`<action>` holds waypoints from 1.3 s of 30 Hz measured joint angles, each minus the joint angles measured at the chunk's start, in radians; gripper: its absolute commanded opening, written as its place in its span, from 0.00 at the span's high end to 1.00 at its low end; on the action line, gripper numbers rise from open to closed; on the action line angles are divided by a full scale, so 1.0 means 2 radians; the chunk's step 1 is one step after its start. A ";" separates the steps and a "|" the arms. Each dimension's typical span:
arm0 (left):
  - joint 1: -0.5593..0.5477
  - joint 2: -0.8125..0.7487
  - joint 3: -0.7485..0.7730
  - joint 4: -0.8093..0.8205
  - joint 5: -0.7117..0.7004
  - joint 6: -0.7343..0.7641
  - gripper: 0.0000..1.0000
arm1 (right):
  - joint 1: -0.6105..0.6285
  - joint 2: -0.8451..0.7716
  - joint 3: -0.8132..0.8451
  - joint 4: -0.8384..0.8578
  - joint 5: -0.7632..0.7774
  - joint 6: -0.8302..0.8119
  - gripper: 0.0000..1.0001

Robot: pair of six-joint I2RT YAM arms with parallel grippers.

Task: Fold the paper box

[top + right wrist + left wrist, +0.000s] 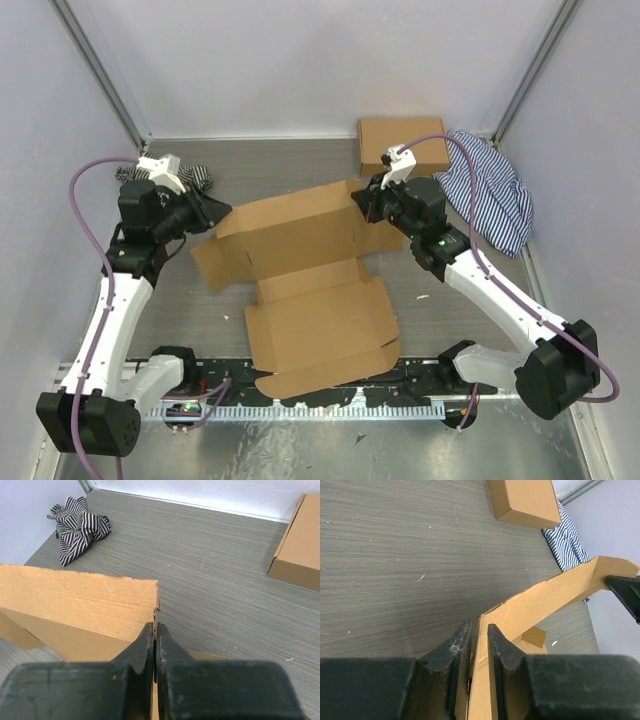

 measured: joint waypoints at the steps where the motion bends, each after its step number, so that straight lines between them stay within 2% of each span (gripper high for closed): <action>1: -0.002 0.002 0.007 -0.006 -0.002 0.000 0.75 | 0.001 0.000 0.000 -0.001 0.000 0.000 0.97; 7: -0.027 0.006 0.051 -0.030 -0.016 -0.007 0.66 | 0.010 0.000 0.001 -0.004 0.003 0.000 0.97; 17: -0.062 0.017 0.069 -0.050 -0.042 -0.015 0.64 | 0.025 0.000 0.002 -0.019 0.015 0.000 0.97; 20: -0.062 0.011 0.070 -0.072 -0.091 -0.009 0.67 | 0.025 0.000 0.004 -0.027 0.021 -0.001 0.97; 25: -0.062 -0.018 0.072 -0.134 -0.226 -0.003 0.69 | 0.025 0.000 0.006 -0.034 0.032 -0.002 0.97; 29: -0.062 -0.041 0.070 -0.164 -0.289 -0.007 0.70 | 0.025 0.000 0.007 -0.040 0.037 -0.002 0.97; 33: -0.062 -0.046 0.053 -0.172 -0.300 -0.012 0.70 | 0.025 0.000 0.007 -0.043 0.038 -0.002 0.97; 39: -0.062 -0.008 0.039 -0.172 -0.261 -0.014 0.72 | 0.025 0.000 0.010 -0.050 0.038 -0.003 0.97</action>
